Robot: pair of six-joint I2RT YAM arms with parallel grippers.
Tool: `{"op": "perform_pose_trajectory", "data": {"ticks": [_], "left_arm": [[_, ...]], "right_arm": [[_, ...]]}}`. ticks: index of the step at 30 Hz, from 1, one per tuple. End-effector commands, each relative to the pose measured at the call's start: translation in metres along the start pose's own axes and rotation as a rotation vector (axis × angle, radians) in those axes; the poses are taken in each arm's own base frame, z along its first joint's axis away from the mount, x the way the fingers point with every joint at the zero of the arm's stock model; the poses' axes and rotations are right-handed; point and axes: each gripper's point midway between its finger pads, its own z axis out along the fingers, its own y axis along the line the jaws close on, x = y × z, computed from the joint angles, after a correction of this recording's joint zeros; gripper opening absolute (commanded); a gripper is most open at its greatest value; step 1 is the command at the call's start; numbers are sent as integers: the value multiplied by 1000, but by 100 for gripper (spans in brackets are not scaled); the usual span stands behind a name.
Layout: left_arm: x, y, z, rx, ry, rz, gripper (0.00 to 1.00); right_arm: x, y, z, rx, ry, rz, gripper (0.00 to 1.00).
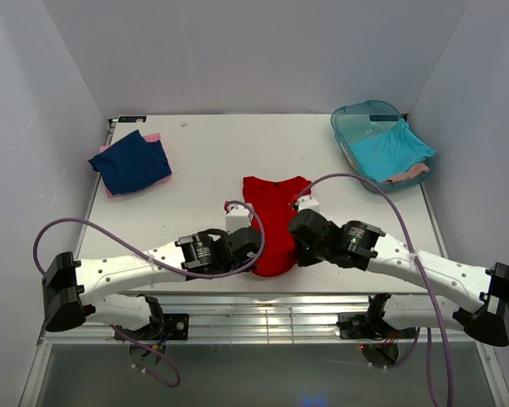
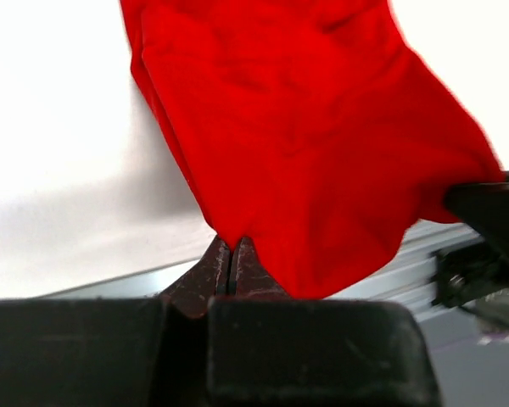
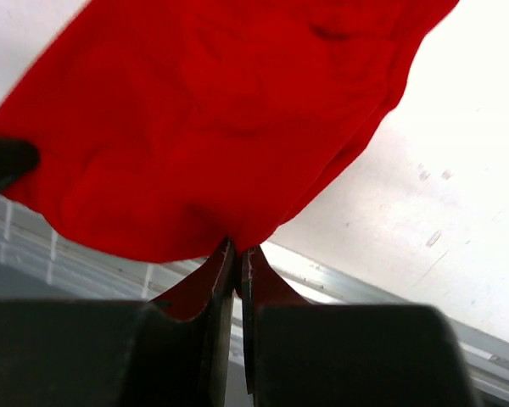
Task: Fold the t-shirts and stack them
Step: Fold the tshirt
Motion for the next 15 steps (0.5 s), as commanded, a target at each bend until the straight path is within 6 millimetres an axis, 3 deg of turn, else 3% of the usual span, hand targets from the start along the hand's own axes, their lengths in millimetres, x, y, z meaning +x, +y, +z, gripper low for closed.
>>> {"op": "perform_pose_trajectory", "data": {"ticks": [1, 7, 15], "left_arm": [[-47, -3, -20, -42, -166, -39, 0], [-82, 10, -26, -119, -327, -100, 0], [-124, 20, 2, -138, -454, -100, 0]], "right_arm": [[-51, -2, -16, 84, -158, -24, 8], [-84, -18, -15, 238, -251, -69, 8], [-119, -44, 1, 325, -342, -71, 8]]}}
